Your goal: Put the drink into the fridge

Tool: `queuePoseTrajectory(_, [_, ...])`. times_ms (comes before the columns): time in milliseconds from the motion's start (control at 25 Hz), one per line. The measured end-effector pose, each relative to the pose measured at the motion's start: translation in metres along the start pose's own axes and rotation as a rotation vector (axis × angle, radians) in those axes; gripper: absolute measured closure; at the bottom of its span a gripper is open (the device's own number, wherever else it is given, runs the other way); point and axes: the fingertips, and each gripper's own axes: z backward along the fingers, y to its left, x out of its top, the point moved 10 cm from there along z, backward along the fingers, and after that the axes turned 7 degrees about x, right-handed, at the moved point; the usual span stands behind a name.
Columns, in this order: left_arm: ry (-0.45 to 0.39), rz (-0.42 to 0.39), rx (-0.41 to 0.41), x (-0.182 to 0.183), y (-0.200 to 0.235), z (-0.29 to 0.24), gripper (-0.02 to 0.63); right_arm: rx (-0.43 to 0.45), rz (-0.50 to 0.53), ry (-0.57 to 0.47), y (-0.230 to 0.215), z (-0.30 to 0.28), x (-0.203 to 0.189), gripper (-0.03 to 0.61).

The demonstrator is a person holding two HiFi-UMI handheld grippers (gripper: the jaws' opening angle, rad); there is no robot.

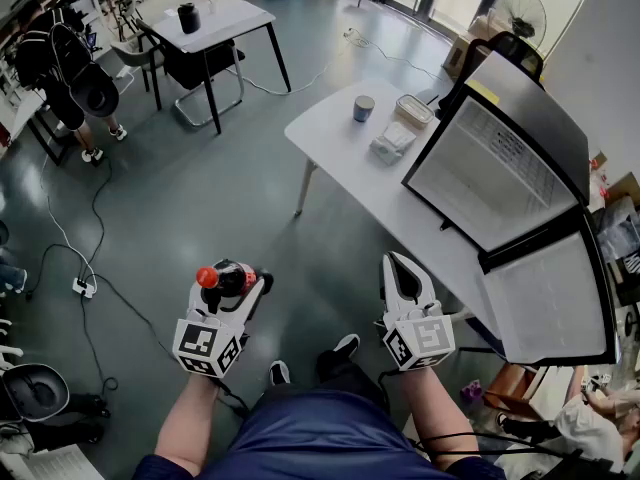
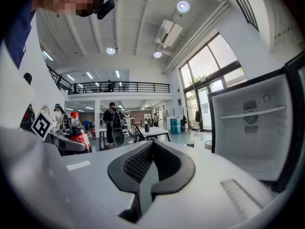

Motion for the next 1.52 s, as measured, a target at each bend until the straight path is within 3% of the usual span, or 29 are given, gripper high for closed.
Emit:
queuePoseTrajectory(240, [0.017, -0.023, -0.007, -0.008, 0.042, 0.041, 0.301, -0.027, 0.028, -0.017, 0.067, 0.013, -0.001, 0.572])
queuePoseTrajectory(600, [0.000, -0.043, -0.066, -0.009, 0.012, 0.084, 0.301, -0.044, 0.002, -0.057, 0.093, 0.068, -0.006, 0.571])
queuePoseTrajectory(920, [-0.023, -0.094, -0.143, 0.003, -0.040, 0.071, 0.301, -0.085, -0.007, -0.080, 0.071, 0.108, -0.008, 0.571])
queuePoseTrajectory(1520, [0.001, -0.115, -0.283, 0.006, -0.185, -0.001, 0.301, -0.180, -0.052, -0.094, -0.039, 0.193, -0.016, 0.572])
